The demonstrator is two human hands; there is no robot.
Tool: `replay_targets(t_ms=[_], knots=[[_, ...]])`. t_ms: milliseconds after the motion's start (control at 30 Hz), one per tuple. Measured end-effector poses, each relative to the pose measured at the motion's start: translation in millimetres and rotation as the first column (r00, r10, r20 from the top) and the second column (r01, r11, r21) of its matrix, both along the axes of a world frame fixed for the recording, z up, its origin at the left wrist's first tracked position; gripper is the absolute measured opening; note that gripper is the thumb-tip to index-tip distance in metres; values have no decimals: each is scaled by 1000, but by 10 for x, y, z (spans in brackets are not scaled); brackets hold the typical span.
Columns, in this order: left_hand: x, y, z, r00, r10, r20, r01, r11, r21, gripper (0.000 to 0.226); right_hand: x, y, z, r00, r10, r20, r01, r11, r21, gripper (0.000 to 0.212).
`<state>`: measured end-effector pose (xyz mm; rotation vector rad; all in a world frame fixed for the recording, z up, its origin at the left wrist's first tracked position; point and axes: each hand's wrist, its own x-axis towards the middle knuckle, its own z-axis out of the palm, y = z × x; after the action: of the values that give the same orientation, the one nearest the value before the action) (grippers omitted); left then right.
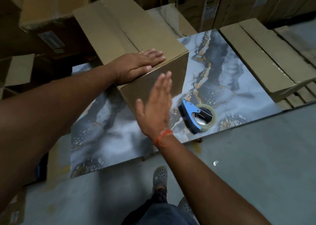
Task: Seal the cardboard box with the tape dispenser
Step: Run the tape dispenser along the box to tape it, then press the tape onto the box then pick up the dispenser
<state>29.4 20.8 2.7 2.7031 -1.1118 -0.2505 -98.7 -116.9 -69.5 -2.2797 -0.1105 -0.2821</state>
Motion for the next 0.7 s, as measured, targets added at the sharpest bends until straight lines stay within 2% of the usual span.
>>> replay_targets(t_ms=[67, 200, 300, 400, 700], knots=[[6, 3, -9, 1000, 5, 4, -5, 1000, -15, 55, 100, 271, 79, 998, 39, -51, -36, 998, 57, 108], [32, 31, -41, 1000, 10, 6, -10, 1000, -19, 55, 165, 567, -40, 994, -10, -105, 9, 1000, -10, 124], [46, 31, -52, 1000, 8, -1, -8, 1000, -13, 55, 210, 638, -140, 992, -36, -125, 43, 998, 53, 124], [41, 34, -55, 1000, 4, 5, -4, 1000, -19, 55, 250, 645, -276, 968, -95, -232, 129, 982, 135, 128], [36, 31, -62, 1000, 16, 15, -16, 1000, -12, 56, 349, 605, -457, 939, -110, -326, 177, 967, 183, 132]])
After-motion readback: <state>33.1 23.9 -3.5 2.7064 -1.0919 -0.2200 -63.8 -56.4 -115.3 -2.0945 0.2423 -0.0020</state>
